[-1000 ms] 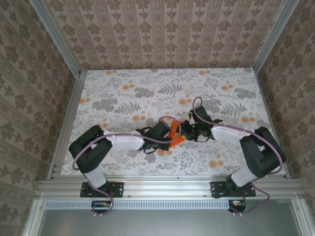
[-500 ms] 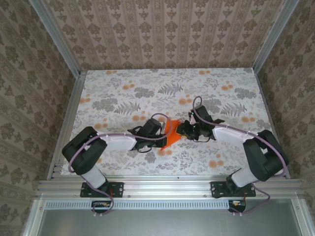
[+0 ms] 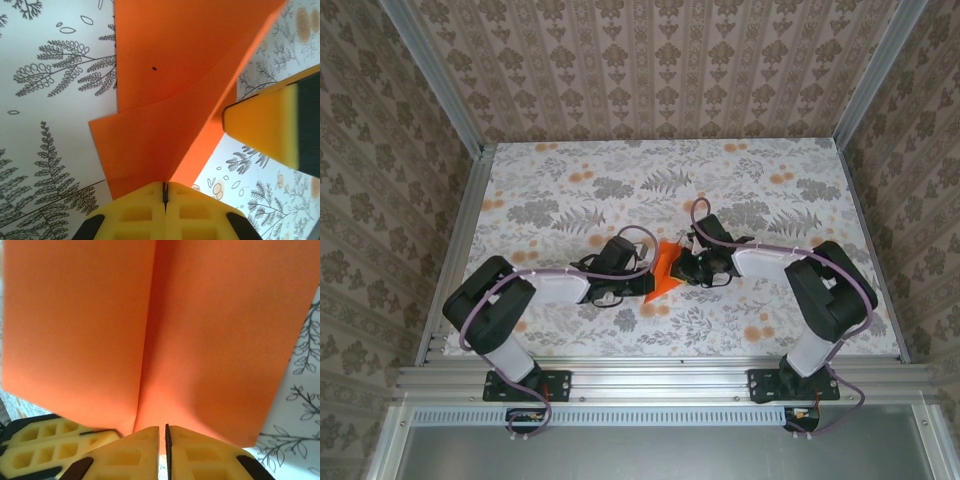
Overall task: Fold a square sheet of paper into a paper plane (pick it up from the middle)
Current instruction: Fourth fold the wing at the center of the table.
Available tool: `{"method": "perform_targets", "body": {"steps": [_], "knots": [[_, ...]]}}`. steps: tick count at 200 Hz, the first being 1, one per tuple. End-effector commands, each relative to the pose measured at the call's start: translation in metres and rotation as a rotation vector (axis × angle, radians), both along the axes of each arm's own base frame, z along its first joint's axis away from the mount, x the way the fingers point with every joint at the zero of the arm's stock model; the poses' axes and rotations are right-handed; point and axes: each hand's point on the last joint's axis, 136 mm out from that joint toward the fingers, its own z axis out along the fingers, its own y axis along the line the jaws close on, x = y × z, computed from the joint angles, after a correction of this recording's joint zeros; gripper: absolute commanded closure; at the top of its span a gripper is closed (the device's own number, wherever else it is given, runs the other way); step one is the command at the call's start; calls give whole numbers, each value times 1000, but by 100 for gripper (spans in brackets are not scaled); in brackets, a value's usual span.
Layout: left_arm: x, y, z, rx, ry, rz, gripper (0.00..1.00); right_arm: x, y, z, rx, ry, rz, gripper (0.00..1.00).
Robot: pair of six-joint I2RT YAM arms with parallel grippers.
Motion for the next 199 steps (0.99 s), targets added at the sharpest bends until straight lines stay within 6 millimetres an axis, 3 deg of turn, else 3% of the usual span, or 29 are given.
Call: {"method": "perform_targets", "body": {"steps": [1, 45, 163, 199], "knots": [[0, -2, -1, -49, 35, -4, 98, -5, -7, -14, -77, 25, 29, 87], [6, 4, 0, -59, 43, 4, 98, -11, -19, -23, -157, 40, 56, 89], [5, 11, -18, -3, 75, -27, 99, -5, -8, -6, -107, 13, 82, 87], [6, 7, -7, -55, 59, -45, 97, -3, -7, -3, -106, 3, 84, 86]]}}
